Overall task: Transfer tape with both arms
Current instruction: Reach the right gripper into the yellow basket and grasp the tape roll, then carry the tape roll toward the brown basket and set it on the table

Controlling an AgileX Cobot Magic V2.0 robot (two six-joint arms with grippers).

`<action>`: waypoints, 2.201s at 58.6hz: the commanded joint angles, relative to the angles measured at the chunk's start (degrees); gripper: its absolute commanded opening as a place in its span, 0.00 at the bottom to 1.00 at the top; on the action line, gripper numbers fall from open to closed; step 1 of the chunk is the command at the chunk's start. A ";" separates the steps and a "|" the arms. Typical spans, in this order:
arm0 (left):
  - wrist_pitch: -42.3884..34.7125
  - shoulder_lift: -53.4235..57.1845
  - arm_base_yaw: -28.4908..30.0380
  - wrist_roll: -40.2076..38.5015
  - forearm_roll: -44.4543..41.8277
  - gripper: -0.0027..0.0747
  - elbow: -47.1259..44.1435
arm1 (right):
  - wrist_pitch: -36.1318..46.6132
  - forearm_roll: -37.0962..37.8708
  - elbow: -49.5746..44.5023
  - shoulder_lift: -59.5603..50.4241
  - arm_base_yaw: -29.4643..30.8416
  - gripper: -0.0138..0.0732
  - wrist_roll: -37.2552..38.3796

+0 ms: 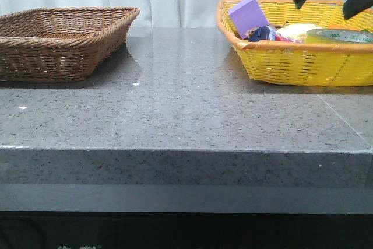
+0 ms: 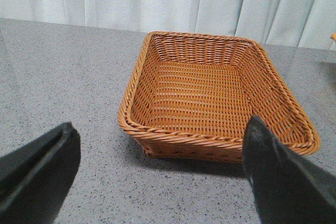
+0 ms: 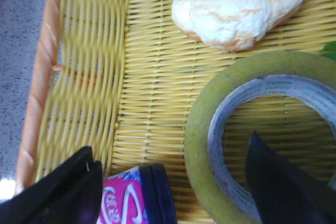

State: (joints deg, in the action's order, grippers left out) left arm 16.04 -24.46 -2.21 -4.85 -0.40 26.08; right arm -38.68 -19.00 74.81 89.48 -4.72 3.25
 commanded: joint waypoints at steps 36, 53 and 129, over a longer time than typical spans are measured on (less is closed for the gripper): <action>-4.49 -0.66 0.17 -0.15 -0.05 0.84 2.14 | 3.77 -0.54 3.49 4.48 -0.02 0.38 0.91; -4.36 -0.66 0.17 -0.15 -0.05 0.84 2.14 | 3.71 -0.08 3.49 2.11 -0.02 0.31 0.86; -4.36 -0.66 0.17 -0.15 -0.05 0.84 2.14 | 5.81 3.90 3.32 -9.17 -37.08 0.31 -11.93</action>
State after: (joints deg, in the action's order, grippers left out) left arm 15.93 -24.46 -2.21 -4.85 -0.51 26.13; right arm -37.53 -15.04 76.32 80.35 -40.10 -7.52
